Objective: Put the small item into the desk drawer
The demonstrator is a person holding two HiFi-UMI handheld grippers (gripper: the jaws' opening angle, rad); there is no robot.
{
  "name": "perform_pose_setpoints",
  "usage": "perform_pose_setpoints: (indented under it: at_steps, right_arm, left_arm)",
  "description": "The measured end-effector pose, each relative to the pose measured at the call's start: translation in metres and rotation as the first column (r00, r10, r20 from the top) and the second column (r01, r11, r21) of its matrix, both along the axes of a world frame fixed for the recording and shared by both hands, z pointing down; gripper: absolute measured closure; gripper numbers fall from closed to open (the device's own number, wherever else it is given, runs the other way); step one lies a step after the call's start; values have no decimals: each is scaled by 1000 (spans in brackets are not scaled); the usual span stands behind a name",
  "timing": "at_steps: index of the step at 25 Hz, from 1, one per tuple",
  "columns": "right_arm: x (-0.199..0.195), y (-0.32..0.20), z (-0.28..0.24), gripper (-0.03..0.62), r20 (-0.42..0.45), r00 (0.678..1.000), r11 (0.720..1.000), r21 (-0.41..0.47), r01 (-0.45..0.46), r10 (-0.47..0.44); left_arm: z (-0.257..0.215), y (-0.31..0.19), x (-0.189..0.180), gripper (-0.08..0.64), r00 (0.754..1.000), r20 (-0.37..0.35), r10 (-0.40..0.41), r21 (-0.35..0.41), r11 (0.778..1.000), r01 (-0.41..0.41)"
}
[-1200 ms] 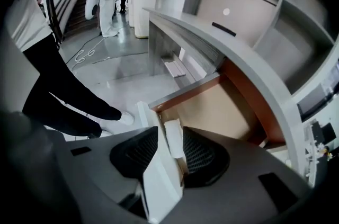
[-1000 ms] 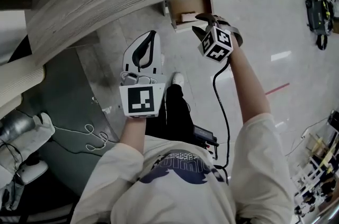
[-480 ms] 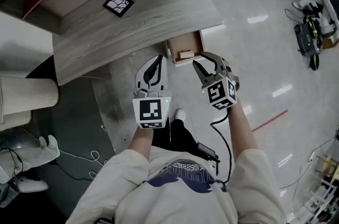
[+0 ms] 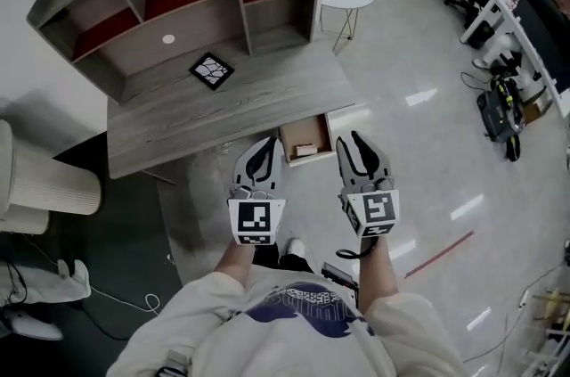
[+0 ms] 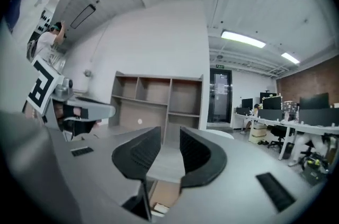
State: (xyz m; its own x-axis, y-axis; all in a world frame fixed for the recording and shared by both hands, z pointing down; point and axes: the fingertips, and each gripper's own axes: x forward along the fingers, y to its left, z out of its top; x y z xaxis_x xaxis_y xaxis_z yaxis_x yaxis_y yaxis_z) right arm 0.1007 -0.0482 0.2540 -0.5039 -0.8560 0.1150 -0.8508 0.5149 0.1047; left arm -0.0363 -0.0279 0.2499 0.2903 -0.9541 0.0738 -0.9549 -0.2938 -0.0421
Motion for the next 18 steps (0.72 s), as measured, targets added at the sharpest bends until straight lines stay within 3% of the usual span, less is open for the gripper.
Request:
perform_pose_setpoints:
  at_steps: [8,18]
  right_arm:
    - [15,12,-33,569,164,979,992,28,-126,120]
    - [13,9,-36,594,181,975,991,26,-132,125]
  left_arm:
    - [-30,6,0,552,999,-53,10,67,998,-7]
    - [-34,3,-4,552,998,-57,-14,99,995,20]
